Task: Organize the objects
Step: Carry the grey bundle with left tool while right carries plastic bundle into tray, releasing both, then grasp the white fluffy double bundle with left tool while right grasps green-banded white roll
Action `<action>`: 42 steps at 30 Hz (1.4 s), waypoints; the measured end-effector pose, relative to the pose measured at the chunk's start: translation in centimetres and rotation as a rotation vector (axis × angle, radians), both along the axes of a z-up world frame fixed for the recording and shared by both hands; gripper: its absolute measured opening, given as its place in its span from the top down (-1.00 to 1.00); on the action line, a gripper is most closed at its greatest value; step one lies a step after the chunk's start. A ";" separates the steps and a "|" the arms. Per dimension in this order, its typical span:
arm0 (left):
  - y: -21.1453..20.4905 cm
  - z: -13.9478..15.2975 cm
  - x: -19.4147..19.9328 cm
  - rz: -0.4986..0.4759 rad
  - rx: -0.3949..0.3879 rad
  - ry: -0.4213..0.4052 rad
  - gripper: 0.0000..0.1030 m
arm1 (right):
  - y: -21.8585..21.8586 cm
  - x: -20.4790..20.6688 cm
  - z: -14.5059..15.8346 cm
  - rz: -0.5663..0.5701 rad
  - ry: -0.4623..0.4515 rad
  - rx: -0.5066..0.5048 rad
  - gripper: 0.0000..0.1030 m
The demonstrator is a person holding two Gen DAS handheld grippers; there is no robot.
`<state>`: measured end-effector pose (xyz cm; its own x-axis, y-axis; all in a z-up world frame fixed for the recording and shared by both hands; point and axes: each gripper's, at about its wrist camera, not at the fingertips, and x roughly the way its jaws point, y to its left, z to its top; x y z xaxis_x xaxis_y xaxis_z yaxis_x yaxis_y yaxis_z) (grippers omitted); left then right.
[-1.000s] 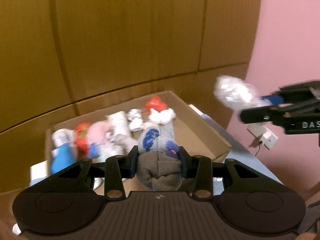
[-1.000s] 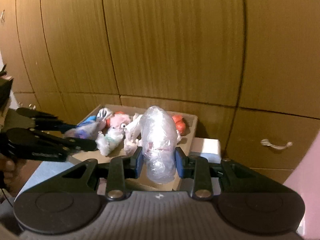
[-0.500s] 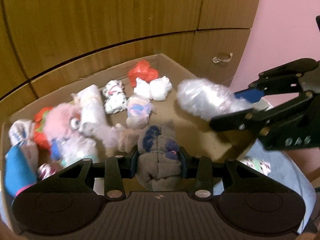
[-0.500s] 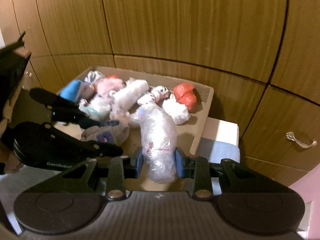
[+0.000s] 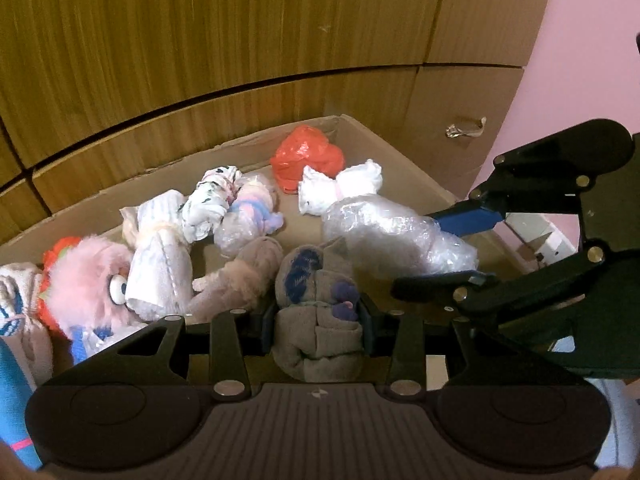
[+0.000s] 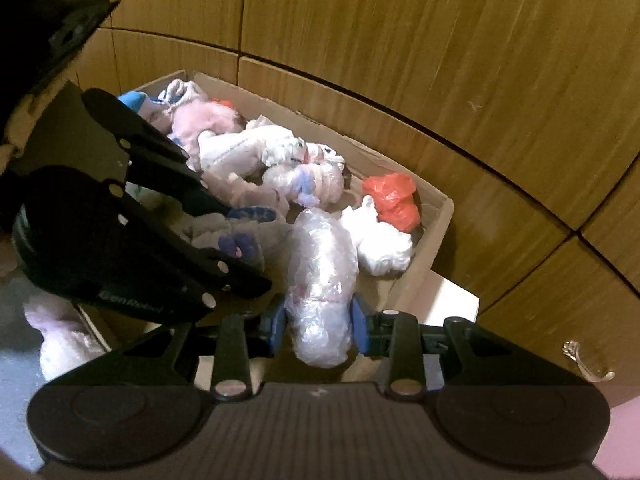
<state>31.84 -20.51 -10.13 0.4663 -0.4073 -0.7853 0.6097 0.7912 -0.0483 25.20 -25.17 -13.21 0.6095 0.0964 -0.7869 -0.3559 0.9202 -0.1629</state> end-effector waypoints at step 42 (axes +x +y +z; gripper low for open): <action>3.3 8.1 -21.4 0.357 0.054 -0.311 -0.92 | 4.6 -17.2 6.8 -0.196 -0.164 0.265 -0.24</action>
<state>10.43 -17.22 -2.00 0.7859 -0.1412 -0.6020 0.2784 0.9501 0.1407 8.01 -20.57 -6.44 0.7522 0.1527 -0.6409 -0.1578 0.9862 0.0497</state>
